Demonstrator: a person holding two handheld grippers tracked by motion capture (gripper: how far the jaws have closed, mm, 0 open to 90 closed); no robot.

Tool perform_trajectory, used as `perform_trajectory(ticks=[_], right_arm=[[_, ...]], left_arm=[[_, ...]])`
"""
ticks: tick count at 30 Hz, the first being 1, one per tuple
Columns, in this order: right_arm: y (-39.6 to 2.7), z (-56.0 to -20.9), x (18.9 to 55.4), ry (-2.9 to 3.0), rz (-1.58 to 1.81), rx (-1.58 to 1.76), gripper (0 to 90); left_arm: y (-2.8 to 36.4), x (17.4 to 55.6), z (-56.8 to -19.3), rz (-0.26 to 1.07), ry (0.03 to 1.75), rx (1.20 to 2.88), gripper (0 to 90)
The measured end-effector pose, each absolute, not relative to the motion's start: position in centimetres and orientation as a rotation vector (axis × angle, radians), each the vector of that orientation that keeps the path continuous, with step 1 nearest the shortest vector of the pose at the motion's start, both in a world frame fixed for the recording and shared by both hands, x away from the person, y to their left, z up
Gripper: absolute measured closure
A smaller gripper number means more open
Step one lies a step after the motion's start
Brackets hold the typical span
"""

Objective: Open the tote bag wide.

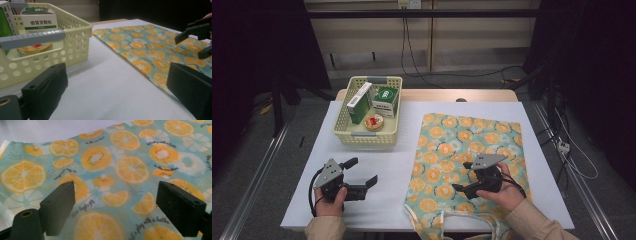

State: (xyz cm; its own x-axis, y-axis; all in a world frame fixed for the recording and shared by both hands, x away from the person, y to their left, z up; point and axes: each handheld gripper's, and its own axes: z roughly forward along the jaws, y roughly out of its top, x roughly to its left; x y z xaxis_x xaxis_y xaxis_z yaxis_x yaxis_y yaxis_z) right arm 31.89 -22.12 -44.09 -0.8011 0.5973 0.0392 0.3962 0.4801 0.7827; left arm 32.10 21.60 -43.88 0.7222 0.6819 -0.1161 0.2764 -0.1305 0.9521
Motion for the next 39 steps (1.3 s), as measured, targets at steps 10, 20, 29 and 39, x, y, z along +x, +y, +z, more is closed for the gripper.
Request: perform_trajectory(ticks=[10,20,29,39], right_arm=[[-19.7,-44.3,30.6,2.570,1.232,0.756,18.0],[-19.0,-43.8,29.0,2.636,1.280,0.666,17.0],[-18.5,-46.0,27.2,2.729,1.261,0.564,24.6],[-17.8,-45.8,27.0,2.718,1.243,0.508,54.4]], left_arm=[[21.8,31.9,-43.7,0.427,0.774,1.707,3.4],[21.9,31.7,-43.9,0.417,0.784,1.710,3.4],[21.9,31.6,-43.9,0.417,0.795,1.710,3.3],[22.0,31.6,-43.8,0.420,0.803,1.703,3.3]])
